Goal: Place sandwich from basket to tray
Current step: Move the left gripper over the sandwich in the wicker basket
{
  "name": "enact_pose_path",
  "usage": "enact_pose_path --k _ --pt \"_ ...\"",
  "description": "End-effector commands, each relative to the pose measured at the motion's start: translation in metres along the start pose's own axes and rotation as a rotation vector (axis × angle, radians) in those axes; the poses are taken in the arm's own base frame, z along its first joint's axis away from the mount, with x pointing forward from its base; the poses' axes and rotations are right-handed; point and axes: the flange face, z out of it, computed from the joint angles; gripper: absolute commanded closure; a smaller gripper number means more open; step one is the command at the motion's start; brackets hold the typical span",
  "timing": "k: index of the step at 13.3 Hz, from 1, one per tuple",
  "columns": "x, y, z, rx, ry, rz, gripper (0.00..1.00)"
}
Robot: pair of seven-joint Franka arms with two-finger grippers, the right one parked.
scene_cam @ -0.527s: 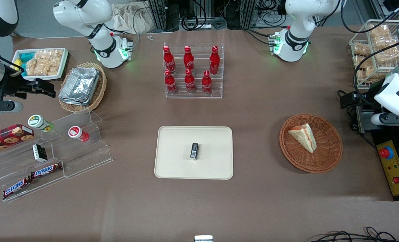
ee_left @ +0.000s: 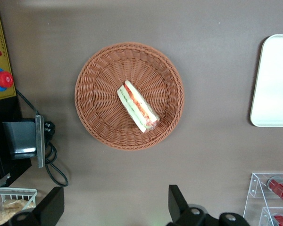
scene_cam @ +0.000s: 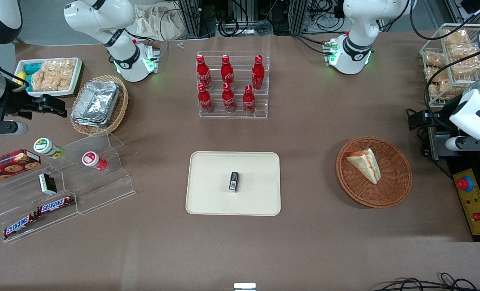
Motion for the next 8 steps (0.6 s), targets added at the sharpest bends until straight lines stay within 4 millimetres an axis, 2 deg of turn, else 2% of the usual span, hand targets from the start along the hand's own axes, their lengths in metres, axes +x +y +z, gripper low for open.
enact_pose_path --k 1,5,8 --pt "-0.004 -0.003 0.02 -0.004 -0.057 -0.077 0.01" --pt "-0.007 -0.003 0.069 0.003 -0.111 -0.148 0.01" --pt "0.0 0.003 0.078 0.002 -0.098 -0.196 0.01"
